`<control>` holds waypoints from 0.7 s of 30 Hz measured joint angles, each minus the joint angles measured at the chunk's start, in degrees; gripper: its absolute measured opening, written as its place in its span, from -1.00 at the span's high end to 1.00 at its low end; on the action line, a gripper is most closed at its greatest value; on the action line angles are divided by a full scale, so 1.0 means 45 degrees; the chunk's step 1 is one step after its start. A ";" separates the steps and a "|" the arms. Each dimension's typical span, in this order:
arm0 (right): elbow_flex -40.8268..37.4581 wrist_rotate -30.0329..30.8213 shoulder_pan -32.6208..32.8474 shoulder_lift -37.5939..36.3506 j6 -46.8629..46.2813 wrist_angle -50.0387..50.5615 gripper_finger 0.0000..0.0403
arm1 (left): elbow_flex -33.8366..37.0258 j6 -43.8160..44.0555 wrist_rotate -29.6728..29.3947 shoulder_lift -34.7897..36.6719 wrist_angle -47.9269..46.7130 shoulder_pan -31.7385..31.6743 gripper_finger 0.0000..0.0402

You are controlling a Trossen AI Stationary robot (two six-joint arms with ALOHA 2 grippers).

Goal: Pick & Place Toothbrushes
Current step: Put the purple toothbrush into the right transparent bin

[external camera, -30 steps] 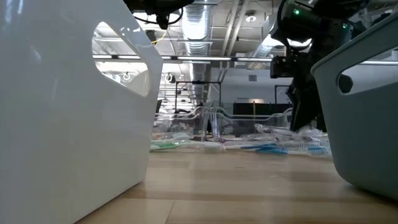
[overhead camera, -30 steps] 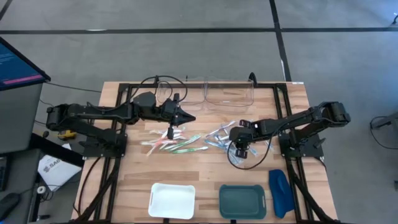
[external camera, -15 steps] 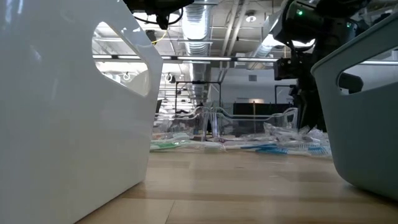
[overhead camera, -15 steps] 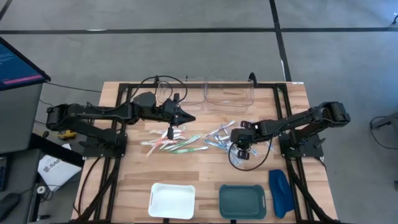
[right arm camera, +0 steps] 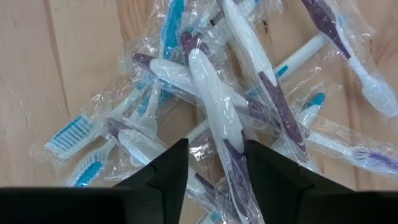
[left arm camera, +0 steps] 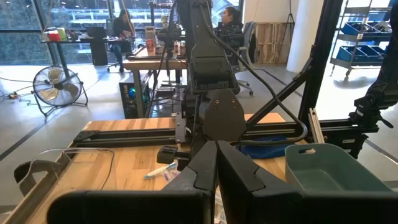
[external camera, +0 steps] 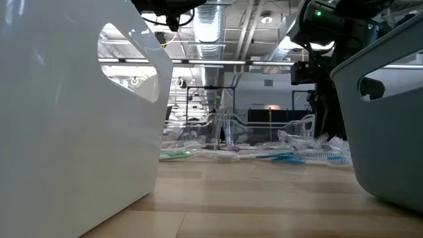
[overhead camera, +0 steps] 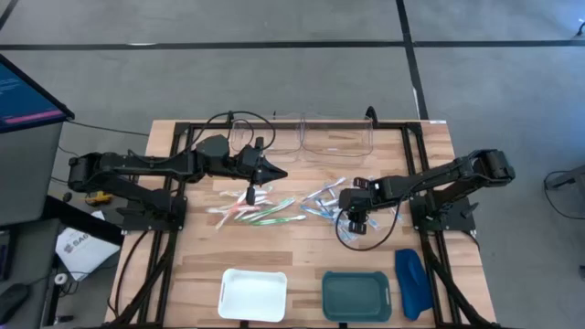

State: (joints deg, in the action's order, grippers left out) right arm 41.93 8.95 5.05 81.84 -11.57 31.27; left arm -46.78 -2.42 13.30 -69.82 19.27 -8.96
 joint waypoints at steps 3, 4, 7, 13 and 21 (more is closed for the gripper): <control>0.0000 0.0038 -0.0101 0.0000 0.0028 0.0000 0.19 | 0.0000 0.0000 0.0001 0.0000 0.0000 0.0001 0.96; 0.0000 0.0074 -0.0150 0.0000 0.0032 0.0000 0.19 | 0.0000 0.0000 0.0002 0.0000 0.0000 0.0000 0.96; -0.0003 0.0267 -0.0290 0.0000 0.0231 0.0000 0.21 | 0.0000 0.0034 0.0000 0.0000 0.0000 0.0002 0.96; -0.0400 0.0321 -0.0488 -0.0010 0.0502 -0.0141 0.33 | 0.0000 0.0136 0.0003 0.0000 0.0000 0.0002 0.96; -0.0578 0.0321 -0.0318 -0.0010 0.0028 -0.0097 0.41 | 0.0000 0.0243 0.0001 0.0000 0.0005 -0.0001 0.96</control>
State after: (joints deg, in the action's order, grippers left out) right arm 39.33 10.39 3.62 81.80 -11.44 30.83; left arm -46.78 -1.32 13.31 -69.82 19.29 -8.97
